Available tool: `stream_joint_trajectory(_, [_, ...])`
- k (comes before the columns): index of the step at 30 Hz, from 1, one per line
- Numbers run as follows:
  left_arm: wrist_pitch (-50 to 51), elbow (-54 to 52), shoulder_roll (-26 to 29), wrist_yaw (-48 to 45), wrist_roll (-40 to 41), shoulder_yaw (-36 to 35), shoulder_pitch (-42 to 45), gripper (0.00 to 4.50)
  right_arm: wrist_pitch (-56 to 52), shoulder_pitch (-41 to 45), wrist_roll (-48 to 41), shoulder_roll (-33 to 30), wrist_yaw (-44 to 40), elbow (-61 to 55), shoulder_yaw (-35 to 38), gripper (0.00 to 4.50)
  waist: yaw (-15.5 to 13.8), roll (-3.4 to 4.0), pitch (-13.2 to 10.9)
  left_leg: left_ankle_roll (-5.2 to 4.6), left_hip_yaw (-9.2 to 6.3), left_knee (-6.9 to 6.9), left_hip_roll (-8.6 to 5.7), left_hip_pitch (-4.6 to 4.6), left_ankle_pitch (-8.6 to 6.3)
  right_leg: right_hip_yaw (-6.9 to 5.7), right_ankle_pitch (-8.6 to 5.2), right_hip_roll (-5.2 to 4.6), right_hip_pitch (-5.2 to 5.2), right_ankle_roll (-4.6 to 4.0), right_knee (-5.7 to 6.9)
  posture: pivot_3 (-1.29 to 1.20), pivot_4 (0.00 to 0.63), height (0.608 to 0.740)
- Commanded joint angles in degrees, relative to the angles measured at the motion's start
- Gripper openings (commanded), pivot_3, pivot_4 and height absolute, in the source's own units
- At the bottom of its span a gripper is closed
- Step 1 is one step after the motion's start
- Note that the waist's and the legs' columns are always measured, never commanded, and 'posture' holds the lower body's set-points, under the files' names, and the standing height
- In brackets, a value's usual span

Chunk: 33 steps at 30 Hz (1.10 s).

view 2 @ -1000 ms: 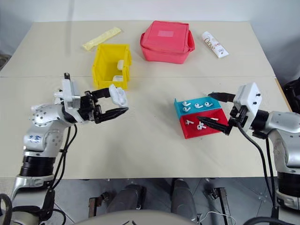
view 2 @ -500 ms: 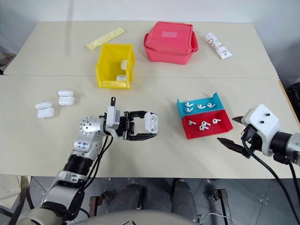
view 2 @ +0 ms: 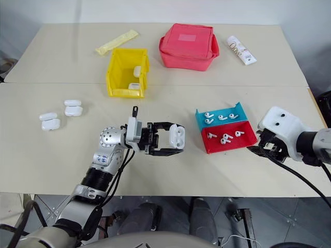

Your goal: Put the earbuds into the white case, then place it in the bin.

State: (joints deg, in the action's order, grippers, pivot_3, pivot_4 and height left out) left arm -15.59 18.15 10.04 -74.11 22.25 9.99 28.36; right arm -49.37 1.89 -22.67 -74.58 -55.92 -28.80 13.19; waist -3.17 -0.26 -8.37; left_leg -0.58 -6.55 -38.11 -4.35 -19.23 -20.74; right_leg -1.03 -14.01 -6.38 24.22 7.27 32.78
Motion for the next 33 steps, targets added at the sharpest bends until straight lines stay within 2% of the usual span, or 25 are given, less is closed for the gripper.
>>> stream_joint_trajectory(1, [-0.82,-2.53,-0.08,-0.67,0.59,0.25,-0.70,2.78,3.50,4.72,2.47,-2.34,-1.90,1.60,-4.85,3.08,0.08,0.00,0.00,0.00,0.00,0.01,0.00,0.00,0.00,0.00,0.00,-0.01,0.00,0.00,-0.05,0.00,0.150,0.740])
stream_joint_trajectory(2, [-0.86,-2.63,-0.07,-0.73,0.57,0.27,-0.82,2.78,4.44,6.81,3.32,-2.47,-2.37,2.56,-6.93,3.08,0.17,0.01,0.00,0.00,0.01,0.00,0.01,0.00,0.00,0.00,0.00,0.00,0.00,0.00,-0.15,0.00,0.150,0.740])
stream_joint_trajectory(4, [-0.92,-2.99,0.02,-0.75,0.55,0.22,-1.05,2.78,6.12,10.49,4.24,-2.21,-3.75,3.99,-10.19,2.70,0.21,0.02,-0.01,0.01,0.02,0.01,0.01,0.00,0.00,0.01,0.00,0.01,0.01,0.01,-0.23,0.00,0.150,0.740])
stream_joint_trajectory(8, [-0.87,-3.54,-0.13,-0.06,0.34,0.10,-1.16,2.78,8.98,15.38,6.41,-1.60,-6.49,6.71,-15.08,1.43,0.09,0.02,-0.01,0.01,0.01,0.01,0.01,-0.01,-0.01,0.01,0.01,0.00,0.02,0.01,-0.25,0.00,0.150,0.740])
stream_joint_trajectory(13, [-1.07,-4.96,-0.02,0.92,-0.06,0.13,-2.18,2.78,15.31,24.74,14.39,1.27,-10.53,14.19,-25.27,1.43,0.35,0.03,-0.01,0.01,0.03,0.01,0.00,-0.01,-0.01,0.03,0.02,0.00,0.02,0.04,-0.26,0.00,0.150,0.740])
stream_joint_trajectory(19, [-0.44,-7.02,1.43,0.51,0.81,-0.23,-3.60,2.78,20.22,33.66,22.07,6.53,-15.16,22.07,-33.19,1.43,0.45,0.04,-0.01,0.03,0.09,0.03,0.02,-0.03,-0.02,0.09,0.02,0.03,0.10,0.04,-0.16,0.00,0.150,0.740])
stream_joint_trajectory(26, [-0.27,-8.75,3.12,2.17,0.61,-0.97,-4.67,2.78,26.06,38.45,27.97,11.17,-18.51,30.39,-36.54,1.43,0.30,0.04,-0.01,0.03,0.08,0.02,0.00,-0.04,-0.02,0.09,0.02,0.01,0.12,0.04,-0.05,0.00,0.150,0.740])
stream_joint_trajectory(33, [0.11,-10.45,4.12,3.71,0.70,-0.99,-5.86,2.78,29.66,38.98,30.72,12.49,-21.05,33.15,-36.31,1.43,0.40,0.05,-0.01,0.03,0.09,0.03,0.01,-0.04,-0.02,0.09,0.02,0.02,0.14,0.04,0.00,0.00,0.150,0.740])
